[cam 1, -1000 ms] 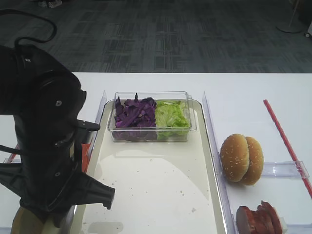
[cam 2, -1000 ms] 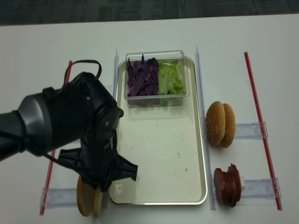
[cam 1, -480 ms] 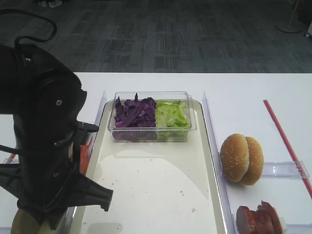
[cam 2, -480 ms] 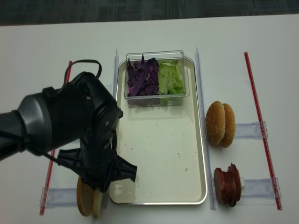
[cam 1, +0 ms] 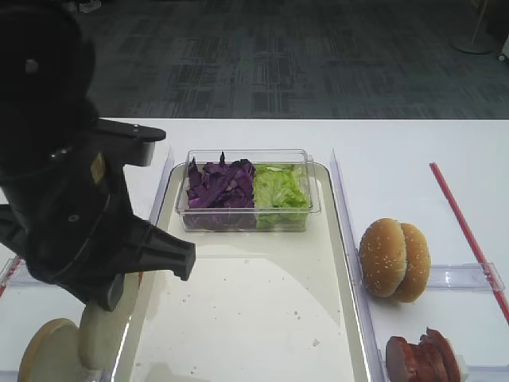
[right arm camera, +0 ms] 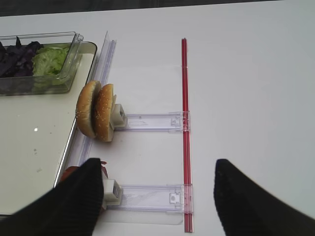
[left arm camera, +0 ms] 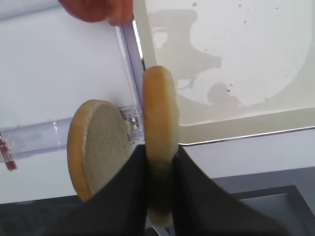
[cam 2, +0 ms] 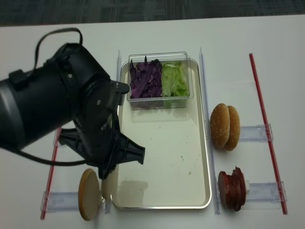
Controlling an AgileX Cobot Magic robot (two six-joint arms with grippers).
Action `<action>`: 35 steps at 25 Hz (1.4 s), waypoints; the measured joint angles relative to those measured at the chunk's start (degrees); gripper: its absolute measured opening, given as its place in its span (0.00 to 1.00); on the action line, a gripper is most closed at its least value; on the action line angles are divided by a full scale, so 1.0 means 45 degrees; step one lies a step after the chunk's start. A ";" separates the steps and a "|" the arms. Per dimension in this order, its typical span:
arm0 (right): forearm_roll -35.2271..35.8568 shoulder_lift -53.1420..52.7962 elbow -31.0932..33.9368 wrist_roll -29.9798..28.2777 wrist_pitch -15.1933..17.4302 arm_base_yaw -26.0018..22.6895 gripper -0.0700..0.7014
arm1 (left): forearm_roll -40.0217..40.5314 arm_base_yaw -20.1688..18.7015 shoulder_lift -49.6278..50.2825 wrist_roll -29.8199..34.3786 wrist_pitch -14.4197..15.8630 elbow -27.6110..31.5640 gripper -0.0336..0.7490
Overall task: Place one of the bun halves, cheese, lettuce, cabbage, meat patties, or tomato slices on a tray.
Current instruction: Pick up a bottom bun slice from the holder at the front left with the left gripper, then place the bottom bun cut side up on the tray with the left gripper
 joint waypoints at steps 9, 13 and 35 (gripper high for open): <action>0.0000 0.0000 0.0000 0.0000 0.0000 0.0000 0.75 | -0.0177 0.0098 -0.1200 0.0762 -0.0621 -0.0022 0.16; 0.0000 0.0000 0.0000 0.0000 0.0000 0.0000 0.75 | -0.0964 0.0830 -0.1231 0.1654 -0.1158 -0.0022 0.15; 0.0000 0.0000 0.0000 0.0000 0.0026 0.0000 0.75 | -1.2737 0.4724 -0.1545 1.1833 -0.4617 0.3471 0.15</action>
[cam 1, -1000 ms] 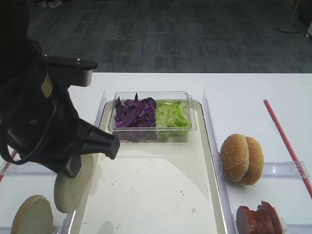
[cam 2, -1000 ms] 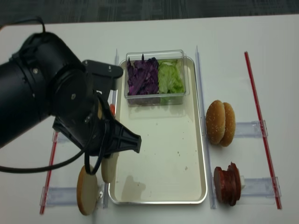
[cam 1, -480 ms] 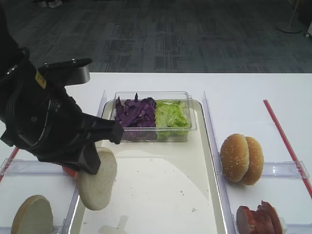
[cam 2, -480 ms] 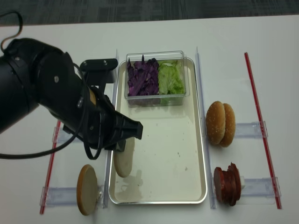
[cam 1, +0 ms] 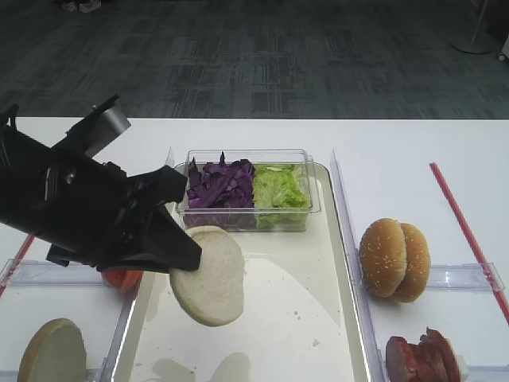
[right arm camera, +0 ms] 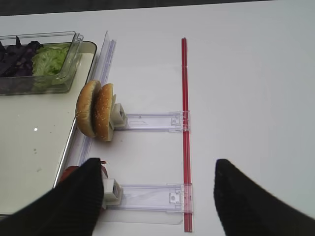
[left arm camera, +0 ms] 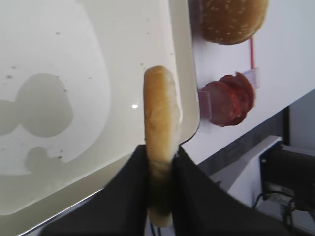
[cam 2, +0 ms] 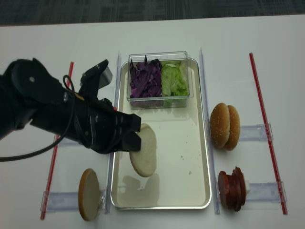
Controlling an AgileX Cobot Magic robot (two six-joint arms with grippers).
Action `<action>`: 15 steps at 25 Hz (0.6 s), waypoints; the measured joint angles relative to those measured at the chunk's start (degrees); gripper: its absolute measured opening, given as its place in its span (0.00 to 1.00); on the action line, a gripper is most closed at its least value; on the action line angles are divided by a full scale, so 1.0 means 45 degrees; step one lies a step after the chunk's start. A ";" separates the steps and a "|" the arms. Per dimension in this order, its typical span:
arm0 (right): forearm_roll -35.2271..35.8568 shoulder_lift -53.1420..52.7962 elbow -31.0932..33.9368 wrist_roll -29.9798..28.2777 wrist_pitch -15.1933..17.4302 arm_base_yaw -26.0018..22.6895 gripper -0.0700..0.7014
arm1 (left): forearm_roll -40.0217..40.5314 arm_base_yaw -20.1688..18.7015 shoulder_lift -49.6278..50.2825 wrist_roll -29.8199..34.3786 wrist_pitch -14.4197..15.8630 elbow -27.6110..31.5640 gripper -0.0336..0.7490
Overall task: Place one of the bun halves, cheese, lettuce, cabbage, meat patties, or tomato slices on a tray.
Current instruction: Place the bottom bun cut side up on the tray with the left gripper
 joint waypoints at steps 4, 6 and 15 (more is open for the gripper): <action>0.0000 0.0000 0.0000 0.0000 0.0000 0.0000 0.75 | -0.3784 0.0784 -0.0042 0.3287 -0.0231 0.1446 0.15; 0.0000 0.0000 0.0000 0.0000 0.0000 0.0000 0.75 | -0.4624 0.0851 0.0005 0.4151 -0.0231 0.1839 0.15; 0.0000 0.0000 0.0000 0.0000 -0.0023 0.0000 0.75 | -0.8103 0.0851 0.2799 0.7632 0.1996 0.2067 0.15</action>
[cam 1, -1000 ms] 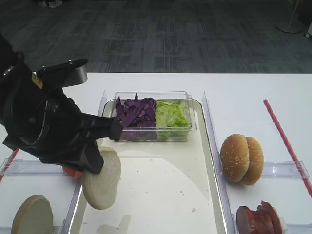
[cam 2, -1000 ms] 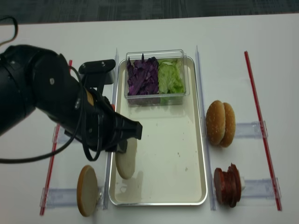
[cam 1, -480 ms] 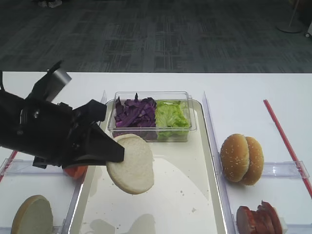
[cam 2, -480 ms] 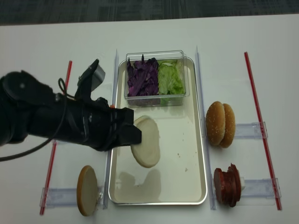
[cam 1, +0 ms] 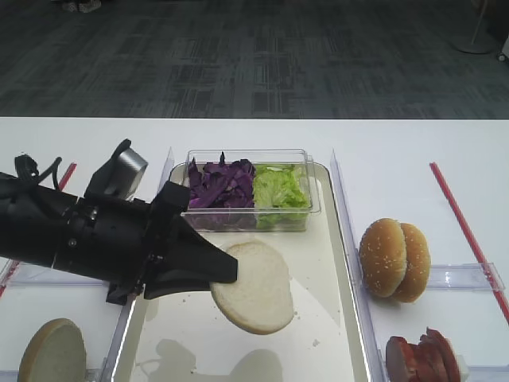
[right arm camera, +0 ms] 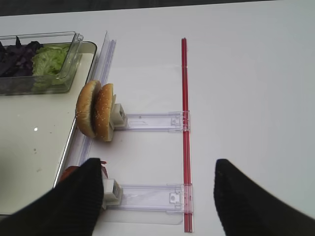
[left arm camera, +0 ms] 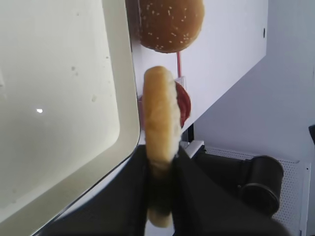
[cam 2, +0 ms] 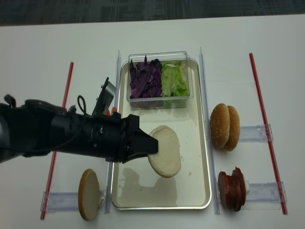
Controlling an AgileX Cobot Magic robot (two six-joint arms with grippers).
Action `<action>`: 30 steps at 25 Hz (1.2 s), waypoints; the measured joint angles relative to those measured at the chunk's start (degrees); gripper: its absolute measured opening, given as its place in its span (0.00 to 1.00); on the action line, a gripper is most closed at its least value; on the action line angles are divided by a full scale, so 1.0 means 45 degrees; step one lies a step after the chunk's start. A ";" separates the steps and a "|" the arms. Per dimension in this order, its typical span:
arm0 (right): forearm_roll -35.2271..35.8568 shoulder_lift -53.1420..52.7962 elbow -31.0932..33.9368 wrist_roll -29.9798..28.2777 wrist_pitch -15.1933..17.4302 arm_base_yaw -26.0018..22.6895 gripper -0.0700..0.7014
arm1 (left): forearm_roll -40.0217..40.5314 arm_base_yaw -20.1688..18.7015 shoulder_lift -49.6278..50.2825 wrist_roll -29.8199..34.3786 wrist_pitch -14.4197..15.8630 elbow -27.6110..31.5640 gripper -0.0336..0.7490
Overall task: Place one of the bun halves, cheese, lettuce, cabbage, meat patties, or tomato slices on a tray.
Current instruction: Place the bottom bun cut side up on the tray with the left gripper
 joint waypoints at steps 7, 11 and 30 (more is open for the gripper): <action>0.0000 0.0000 0.0000 0.0000 0.0000 0.0000 0.75 | -0.1091 0.0000 0.1425 0.0695 0.0243 0.0000 0.15; 0.0000 0.0000 0.0000 0.0000 0.0000 0.0000 0.75 | -0.1845 -0.0052 0.1858 0.1212 0.0321 0.0000 0.15; 0.0000 0.0000 0.0000 0.0000 0.0000 0.0000 0.75 | -0.2595 -0.0793 0.3245 0.1848 -0.0227 -0.0483 0.15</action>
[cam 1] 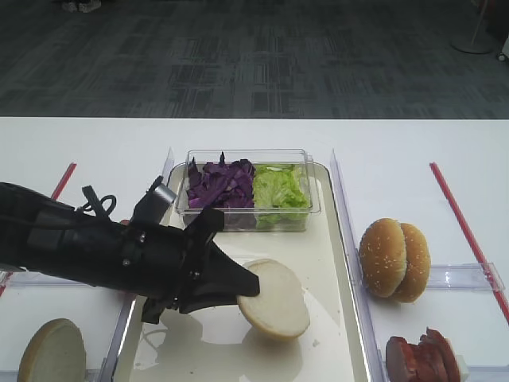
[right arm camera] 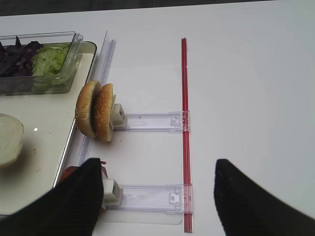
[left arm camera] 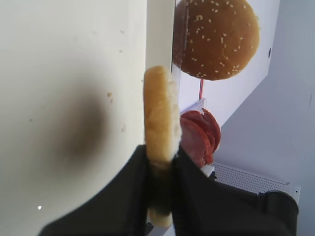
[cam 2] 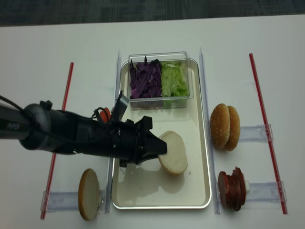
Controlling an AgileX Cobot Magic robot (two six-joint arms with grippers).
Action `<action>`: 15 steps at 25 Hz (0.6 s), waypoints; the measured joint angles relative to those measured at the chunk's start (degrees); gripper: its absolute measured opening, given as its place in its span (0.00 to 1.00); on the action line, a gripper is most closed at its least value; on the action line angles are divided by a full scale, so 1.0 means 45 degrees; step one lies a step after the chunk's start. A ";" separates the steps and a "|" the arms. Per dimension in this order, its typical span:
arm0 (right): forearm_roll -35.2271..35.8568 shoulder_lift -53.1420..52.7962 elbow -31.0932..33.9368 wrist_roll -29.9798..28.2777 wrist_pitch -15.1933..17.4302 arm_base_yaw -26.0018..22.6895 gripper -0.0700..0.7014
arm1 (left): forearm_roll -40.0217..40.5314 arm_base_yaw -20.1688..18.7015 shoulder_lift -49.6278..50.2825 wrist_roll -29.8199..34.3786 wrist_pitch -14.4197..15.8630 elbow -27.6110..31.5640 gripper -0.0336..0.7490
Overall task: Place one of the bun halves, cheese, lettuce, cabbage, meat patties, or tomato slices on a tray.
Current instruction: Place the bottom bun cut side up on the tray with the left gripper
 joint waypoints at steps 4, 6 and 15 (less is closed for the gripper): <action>0.0000 0.0000 0.0000 0.0000 0.0000 0.0000 0.75 | 0.0211 0.0000 0.0000 0.0000 -0.0207 0.0000 0.15; 0.0000 0.0000 0.0000 0.0000 0.0000 0.0000 0.75 | 0.0658 0.0000 0.0000 -0.0110 -0.0601 0.0000 0.15; 0.0000 0.0000 0.0000 0.0000 0.0000 0.0000 0.75 | 0.0984 0.0000 0.0000 -0.0260 -0.1151 0.0000 0.15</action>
